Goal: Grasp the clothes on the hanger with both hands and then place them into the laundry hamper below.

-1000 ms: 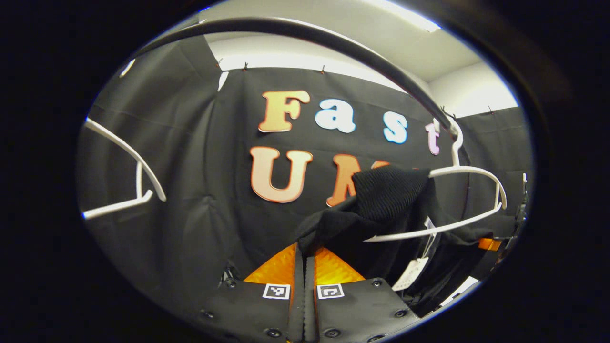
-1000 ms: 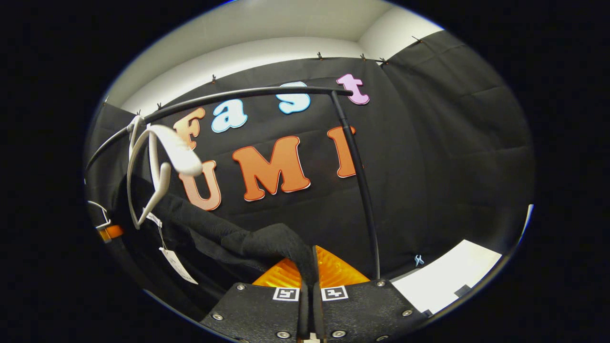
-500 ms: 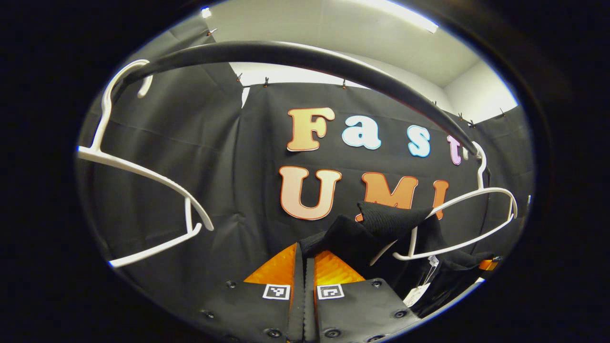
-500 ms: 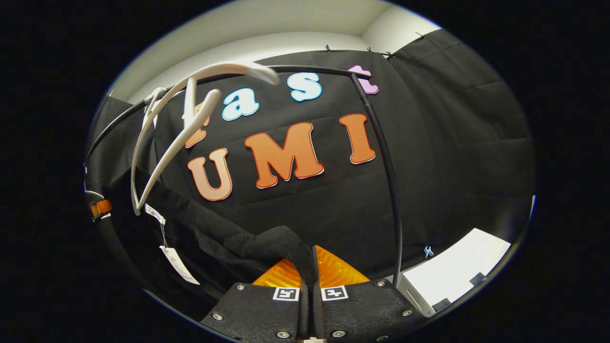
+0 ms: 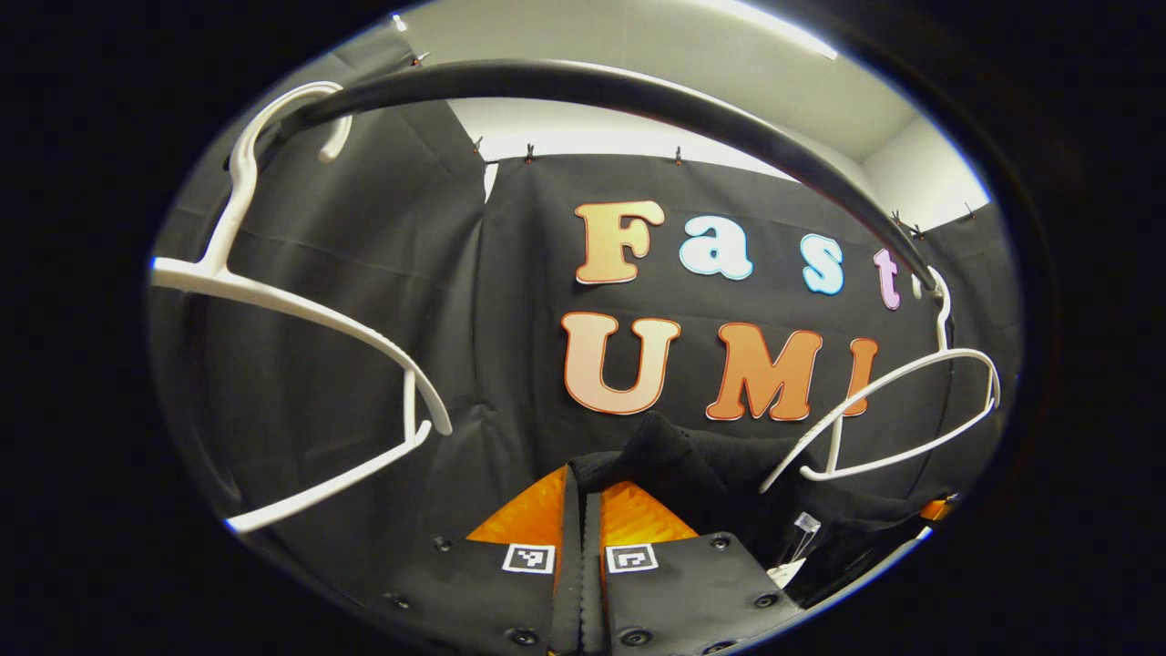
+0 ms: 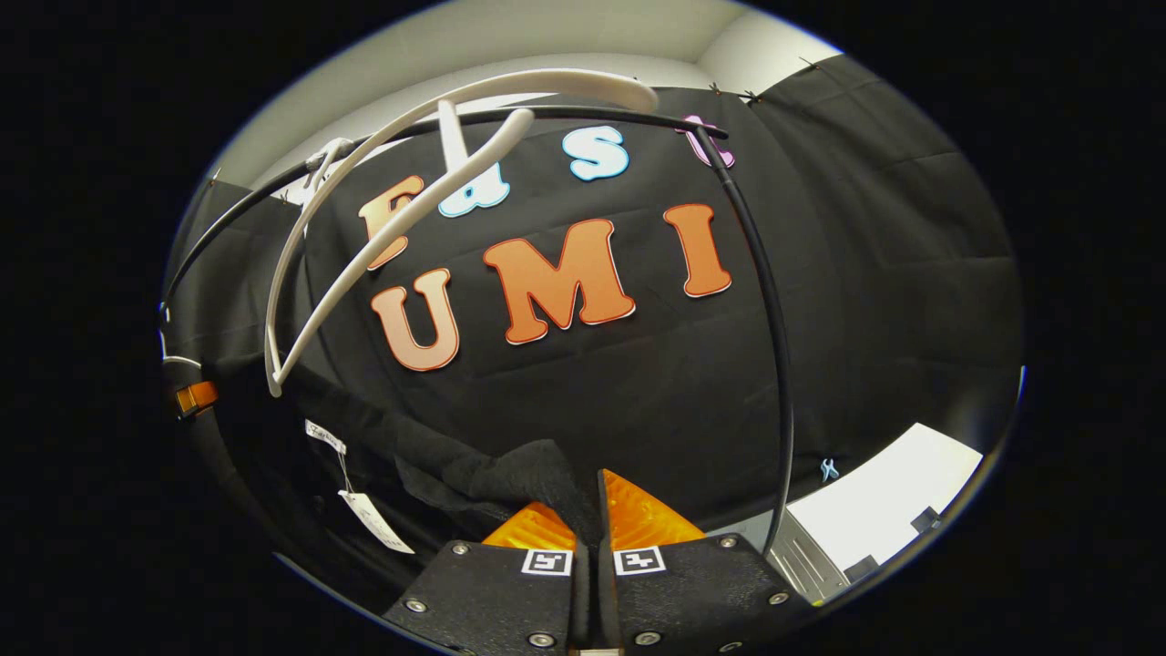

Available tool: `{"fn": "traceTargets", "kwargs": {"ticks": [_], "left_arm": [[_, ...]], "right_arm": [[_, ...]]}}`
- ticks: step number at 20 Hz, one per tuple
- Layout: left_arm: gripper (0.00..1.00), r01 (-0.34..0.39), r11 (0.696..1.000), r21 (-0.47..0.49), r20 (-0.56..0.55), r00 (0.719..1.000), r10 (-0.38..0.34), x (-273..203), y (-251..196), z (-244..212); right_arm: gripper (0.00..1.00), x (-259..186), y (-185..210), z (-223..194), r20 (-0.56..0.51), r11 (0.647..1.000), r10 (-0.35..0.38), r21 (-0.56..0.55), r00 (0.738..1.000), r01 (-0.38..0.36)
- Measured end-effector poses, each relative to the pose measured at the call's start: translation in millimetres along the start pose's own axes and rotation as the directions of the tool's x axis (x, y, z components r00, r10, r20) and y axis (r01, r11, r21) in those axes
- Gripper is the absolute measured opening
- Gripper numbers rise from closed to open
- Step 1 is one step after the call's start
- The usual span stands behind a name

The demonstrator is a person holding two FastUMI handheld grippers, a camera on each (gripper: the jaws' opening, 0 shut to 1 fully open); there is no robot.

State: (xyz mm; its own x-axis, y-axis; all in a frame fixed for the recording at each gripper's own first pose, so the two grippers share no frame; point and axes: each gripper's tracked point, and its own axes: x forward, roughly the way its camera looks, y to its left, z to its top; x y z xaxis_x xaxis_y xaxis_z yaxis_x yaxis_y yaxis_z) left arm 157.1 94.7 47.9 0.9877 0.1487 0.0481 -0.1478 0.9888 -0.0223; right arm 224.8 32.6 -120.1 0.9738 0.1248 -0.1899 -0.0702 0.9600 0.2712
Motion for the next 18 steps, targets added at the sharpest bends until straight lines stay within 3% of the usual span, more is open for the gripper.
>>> {"fn": "traceTargets", "kwargs": {"ticks": [6,18], "left_arm": [[0.07,-0.012,1.0,-0.01,-0.023,1.0,0.012,-7,15,-11],[0.07,0.069,0.998,-0.016,-0.133,0.989,-0.07,-24,-10,-57]], "right_arm": [[0.02,-10,12,-16,-0.018,1.0,0.005,0.004,1.0,-0.005],[0.02,-28,24,-59,-0.108,1.0,0.016,0.007,0.994,-0.016]]}}
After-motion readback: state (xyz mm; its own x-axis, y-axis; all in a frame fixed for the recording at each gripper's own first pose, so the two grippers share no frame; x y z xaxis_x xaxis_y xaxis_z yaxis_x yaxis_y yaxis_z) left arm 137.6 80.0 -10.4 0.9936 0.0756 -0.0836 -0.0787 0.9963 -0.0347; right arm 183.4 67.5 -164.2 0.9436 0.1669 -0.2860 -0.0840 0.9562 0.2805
